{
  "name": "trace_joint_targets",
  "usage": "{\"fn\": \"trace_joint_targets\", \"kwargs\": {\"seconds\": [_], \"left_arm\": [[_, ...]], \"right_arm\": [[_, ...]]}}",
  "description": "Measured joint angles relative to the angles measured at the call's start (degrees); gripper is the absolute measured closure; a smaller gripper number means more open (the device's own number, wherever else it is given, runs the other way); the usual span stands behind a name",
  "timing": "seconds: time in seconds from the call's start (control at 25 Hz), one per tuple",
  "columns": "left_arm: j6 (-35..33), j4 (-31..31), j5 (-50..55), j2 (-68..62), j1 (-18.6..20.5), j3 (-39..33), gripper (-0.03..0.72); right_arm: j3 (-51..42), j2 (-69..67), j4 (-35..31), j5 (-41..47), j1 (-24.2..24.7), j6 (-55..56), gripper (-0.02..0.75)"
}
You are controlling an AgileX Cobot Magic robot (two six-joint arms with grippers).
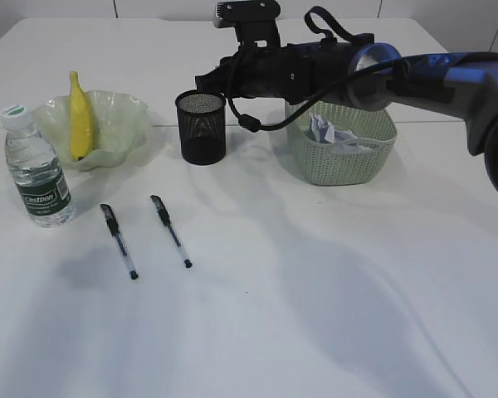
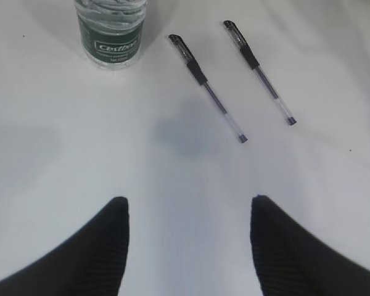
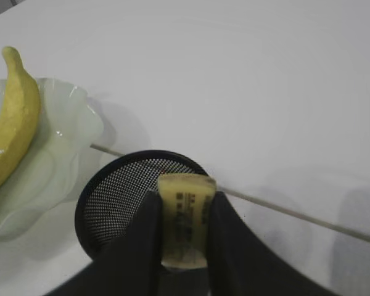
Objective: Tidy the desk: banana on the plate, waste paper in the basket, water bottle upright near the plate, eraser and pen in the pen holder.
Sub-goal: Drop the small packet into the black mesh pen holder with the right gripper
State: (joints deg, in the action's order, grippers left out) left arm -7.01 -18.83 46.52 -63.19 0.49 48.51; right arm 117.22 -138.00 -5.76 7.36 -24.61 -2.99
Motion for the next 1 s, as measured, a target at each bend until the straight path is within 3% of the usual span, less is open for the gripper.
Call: {"fn": "trace_joint_targets", "kwargs": {"seconds": [0.32, 0.72, 1.0], "left_arm": [[0.00, 0.00, 0.00, 0.00, 0.00, 0.00, 0.243], [0.00, 0.00, 0.00, 0.00, 0.00, 0.00, 0.243], [0.00, 0.00, 0.00, 0.00, 0.00, 0.00, 0.243]], "right_arm": [[0.00, 0.00, -1.24, 1.88, 0.13, -0.37, 0.615], [0.25, -0.99, -1.61, -2.33, 2.66, -0.92, 0.615], [5.43, -5.16, -2.11, -2.44, 2.66, -0.57, 0.615]]}}
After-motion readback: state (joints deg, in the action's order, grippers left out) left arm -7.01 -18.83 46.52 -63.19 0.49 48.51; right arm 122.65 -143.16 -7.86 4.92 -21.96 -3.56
